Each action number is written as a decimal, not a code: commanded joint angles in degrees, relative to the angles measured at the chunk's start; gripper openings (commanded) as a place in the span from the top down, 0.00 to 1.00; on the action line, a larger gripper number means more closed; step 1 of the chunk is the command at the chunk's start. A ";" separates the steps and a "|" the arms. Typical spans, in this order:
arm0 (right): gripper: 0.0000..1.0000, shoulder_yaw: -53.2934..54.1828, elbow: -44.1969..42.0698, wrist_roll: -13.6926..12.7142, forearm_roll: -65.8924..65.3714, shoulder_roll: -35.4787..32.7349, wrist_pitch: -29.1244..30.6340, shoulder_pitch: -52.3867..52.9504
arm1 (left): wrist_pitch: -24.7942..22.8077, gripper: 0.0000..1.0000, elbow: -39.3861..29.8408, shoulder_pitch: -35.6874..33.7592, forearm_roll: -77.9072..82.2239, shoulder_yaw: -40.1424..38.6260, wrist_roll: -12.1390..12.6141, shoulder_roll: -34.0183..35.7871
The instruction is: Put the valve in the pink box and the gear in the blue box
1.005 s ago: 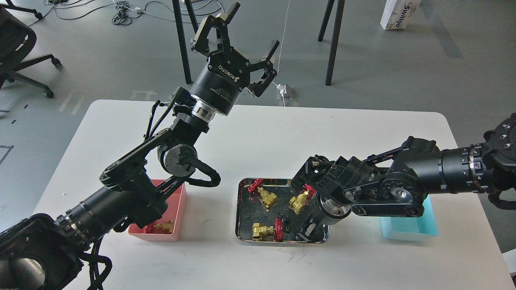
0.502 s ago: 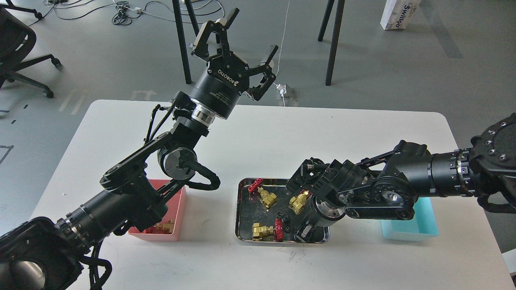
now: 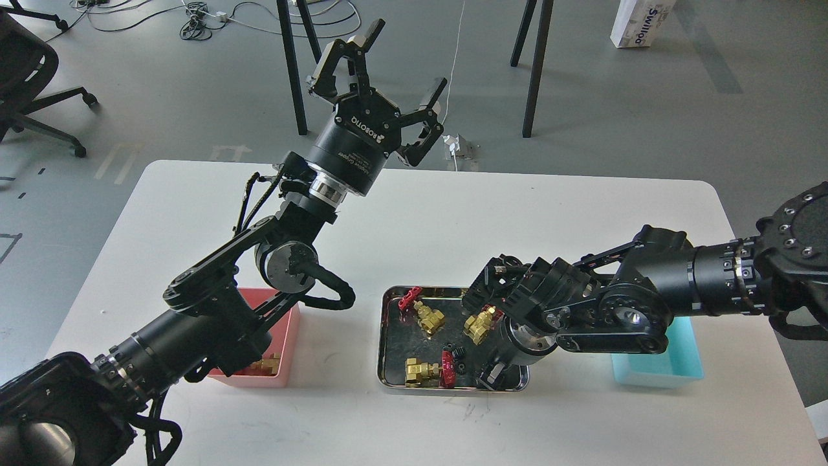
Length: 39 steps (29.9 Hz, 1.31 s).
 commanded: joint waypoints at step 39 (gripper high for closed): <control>0.84 20.03 2.76 -0.05 5.01 -32.75 0.00 2.50 | 0.00 0.01 1.49 0.19 0.17 0.30 0.00 -1.77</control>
